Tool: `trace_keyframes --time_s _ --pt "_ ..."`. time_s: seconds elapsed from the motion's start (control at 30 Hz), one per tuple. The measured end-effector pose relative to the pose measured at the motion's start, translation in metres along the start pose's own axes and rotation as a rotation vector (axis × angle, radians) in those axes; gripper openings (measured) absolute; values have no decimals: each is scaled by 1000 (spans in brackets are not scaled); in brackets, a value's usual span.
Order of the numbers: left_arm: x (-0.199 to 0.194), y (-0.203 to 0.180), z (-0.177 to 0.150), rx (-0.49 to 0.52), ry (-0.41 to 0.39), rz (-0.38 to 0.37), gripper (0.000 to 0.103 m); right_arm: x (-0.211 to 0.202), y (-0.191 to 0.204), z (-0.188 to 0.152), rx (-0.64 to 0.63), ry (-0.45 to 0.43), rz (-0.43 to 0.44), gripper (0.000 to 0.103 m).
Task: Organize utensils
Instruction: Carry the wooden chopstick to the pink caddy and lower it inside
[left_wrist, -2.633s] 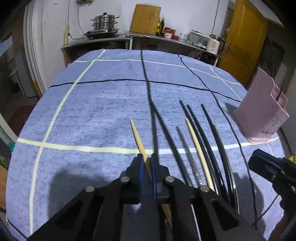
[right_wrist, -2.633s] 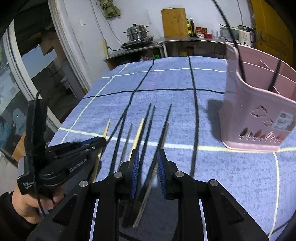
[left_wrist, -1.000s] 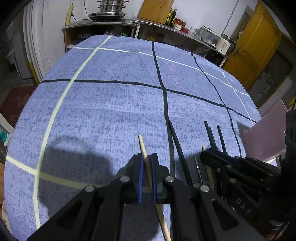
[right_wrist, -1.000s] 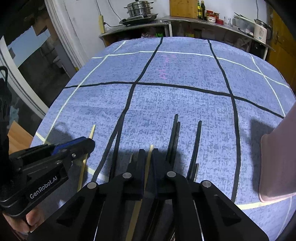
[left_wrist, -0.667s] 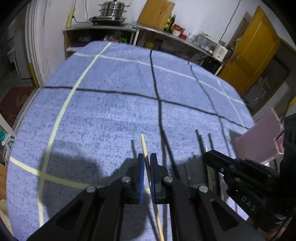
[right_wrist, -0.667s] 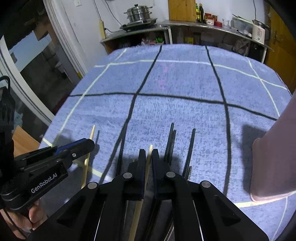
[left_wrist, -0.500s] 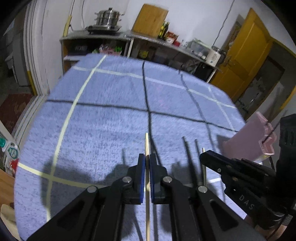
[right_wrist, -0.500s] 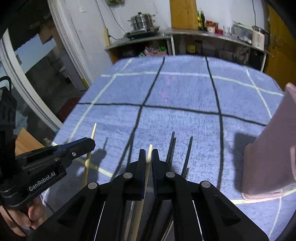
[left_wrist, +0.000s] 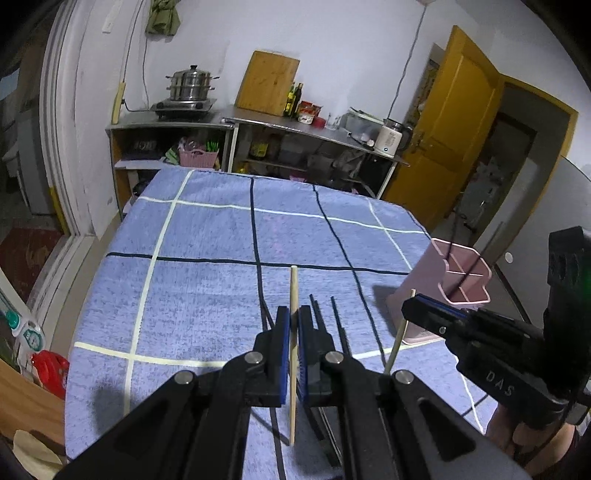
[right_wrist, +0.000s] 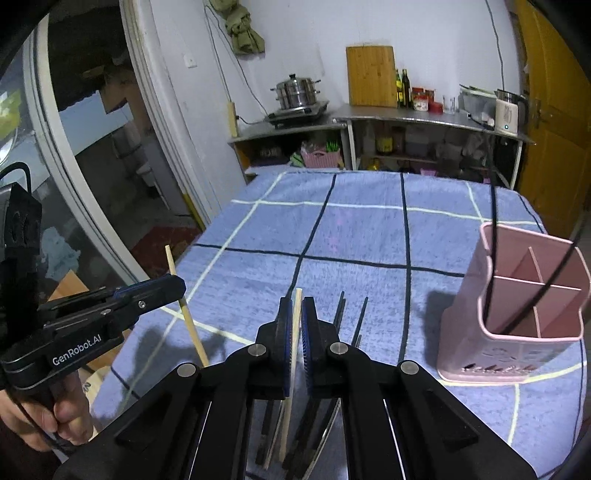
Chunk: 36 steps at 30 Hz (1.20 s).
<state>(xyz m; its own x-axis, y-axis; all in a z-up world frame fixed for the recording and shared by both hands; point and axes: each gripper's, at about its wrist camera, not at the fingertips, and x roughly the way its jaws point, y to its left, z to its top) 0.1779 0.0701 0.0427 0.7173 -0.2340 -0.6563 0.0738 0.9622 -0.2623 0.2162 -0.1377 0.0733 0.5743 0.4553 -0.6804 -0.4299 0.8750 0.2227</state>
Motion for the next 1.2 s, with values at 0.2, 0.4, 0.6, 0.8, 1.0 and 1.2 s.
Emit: trace_keyframes --time_s 0.2,0.4,0.6,0.8,1.0,1.2 --pt "-21 -11 0 15 -22 -24 5 -27 -3 -1 9 -45 -1 4" --pt "-25 -33 4 45 -23 -62 5 -48 -13 1 28 -80 -11 4" --pt "-18 -59 12 79 -17 -126 5 -73 -32 -2 50 -116 -48 4" --pt "-4 -94 27 120 -6 -201 5 -98 -62 0 89 -157 -109 4" --pt "8 -138 52 174 -37 -278 5 -125 -90 10 121 -207 -171 4" --pt "16 -168 81 184 -73 -326 5 -151 -112 25 145 -261 -209 4"
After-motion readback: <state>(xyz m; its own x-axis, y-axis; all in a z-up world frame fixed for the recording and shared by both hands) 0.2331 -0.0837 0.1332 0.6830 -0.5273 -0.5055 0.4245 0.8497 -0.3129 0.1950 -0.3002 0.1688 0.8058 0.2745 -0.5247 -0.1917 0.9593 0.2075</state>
